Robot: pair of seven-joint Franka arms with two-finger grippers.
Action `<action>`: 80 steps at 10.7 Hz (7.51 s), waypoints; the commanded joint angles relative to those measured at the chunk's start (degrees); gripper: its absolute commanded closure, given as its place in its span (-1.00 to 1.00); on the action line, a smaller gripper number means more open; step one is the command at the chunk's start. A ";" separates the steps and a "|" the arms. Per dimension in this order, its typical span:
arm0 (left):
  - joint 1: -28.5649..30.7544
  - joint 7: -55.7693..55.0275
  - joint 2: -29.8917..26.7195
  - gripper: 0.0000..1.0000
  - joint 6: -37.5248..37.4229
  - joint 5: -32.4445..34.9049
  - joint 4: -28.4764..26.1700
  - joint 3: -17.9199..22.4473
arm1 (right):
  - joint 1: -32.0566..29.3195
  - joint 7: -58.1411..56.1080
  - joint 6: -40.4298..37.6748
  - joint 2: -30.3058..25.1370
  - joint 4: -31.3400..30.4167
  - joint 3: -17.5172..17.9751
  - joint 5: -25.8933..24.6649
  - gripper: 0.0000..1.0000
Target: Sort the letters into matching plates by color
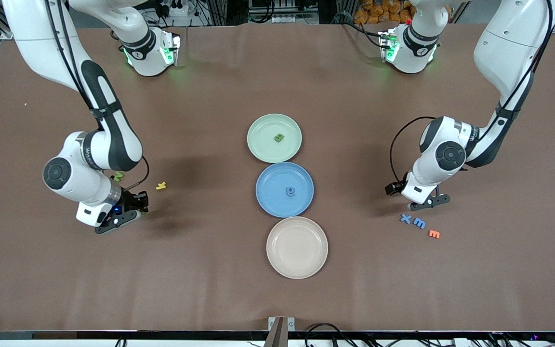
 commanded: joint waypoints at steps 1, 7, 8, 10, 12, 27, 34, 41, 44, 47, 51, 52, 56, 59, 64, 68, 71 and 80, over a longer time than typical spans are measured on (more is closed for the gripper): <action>0.92 0.26 -0.97 -1.00 1.40 1.64 -1.67 -0.82 | 0.49 6.38 -6.33 -1.34 3.45 0.78 1.08 1.00; 1.89 1.66 -1.59 -1.00 5.45 1.64 -4.13 -0.82 | 1.80 9.03 -8.97 -2.31 5.13 1.66 6.00 1.00; 2.06 2.01 -1.59 -0.93 5.45 1.64 -4.04 -0.82 | 2.42 10.69 -10.11 -2.75 5.04 1.66 6.00 1.00; 2.51 1.67 -1.76 0.99 5.45 1.55 -4.04 -0.91 | 4.09 15.25 -11.18 -3.71 4.78 2.01 6.00 1.00; 2.51 0.96 -1.76 1.00 5.45 1.47 -3.78 -1.52 | 4.27 22.63 -11.18 -4.51 4.95 5.52 6.00 1.00; -3.70 -22.99 0.42 1.00 4.92 0.67 8.24 -12.34 | 4.45 53.51 -5.59 -6.97 -0.74 28.36 -1.12 1.00; -17.52 -37.34 8.69 1.00 5.01 0.85 21.79 -11.90 | 9.28 62.03 -0.11 -6.62 -8.66 33.38 -4.27 1.00; -26.30 -44.74 8.61 -0.15 5.01 1.02 26.37 -7.87 | 9.46 74.58 6.22 -5.56 -12.45 35.15 -4.81 -0.99; -28.96 -44.65 8.43 -1.00 4.92 1.90 26.11 -4.60 | 8.32 74.78 5.00 -6.88 -12.36 35.15 -4.81 -1.00; -27.39 -44.22 7.99 -1.00 4.66 1.99 25.76 -4.34 | 4.64 73.91 2.46 -9.51 -12.10 35.06 -4.81 -1.00; -22.13 -36.08 8.08 -1.00 -5.61 1.99 25.05 -2.40 | -4.67 68.63 -12.99 -14.43 -7.28 34.80 -4.81 -1.00; -19.93 -33.26 8.08 -1.00 -5.98 1.99 24.88 -2.40 | -6.69 68.72 -14.94 -15.31 -7.17 33.93 -4.64 -1.00; -16.05 -25.70 7.99 -1.00 -8.96 1.99 24.88 -2.40 | -6.63 67.49 -21.81 -16.64 -7.44 19.80 -4.99 -1.00; -11.58 -10.70 7.90 -1.00 -12.30 1.99 24.70 -2.49 | -6.36 67.57 -21.73 -15.94 -8.66 10.75 -4.99 -1.00; -5.42 7.78 7.81 -1.00 -12.57 1.99 22.16 -2.40 | -5.92 68.19 -22.17 -15.50 -8.93 0.27 -4.99 -1.00; -1.45 19.15 8.08 -1.00 -12.48 1.99 21.18 -2.40 | -6.01 61.96 -13.66 -13.66 -12.53 -2.73 -5.16 -0.89; -0.83 20.12 10.01 -1.00 -11.35 2.08 21.71 -2.40 | -5.58 59.14 -5.95 -12.07 -15.59 -3.08 -5.16 -0.73; 0.75 21.00 12.39 -1.00 -4.66 6.03 19.60 -1.26 | -5.48 54.84 10.85 -11.98 -28.07 -4.75 -5.25 -0.62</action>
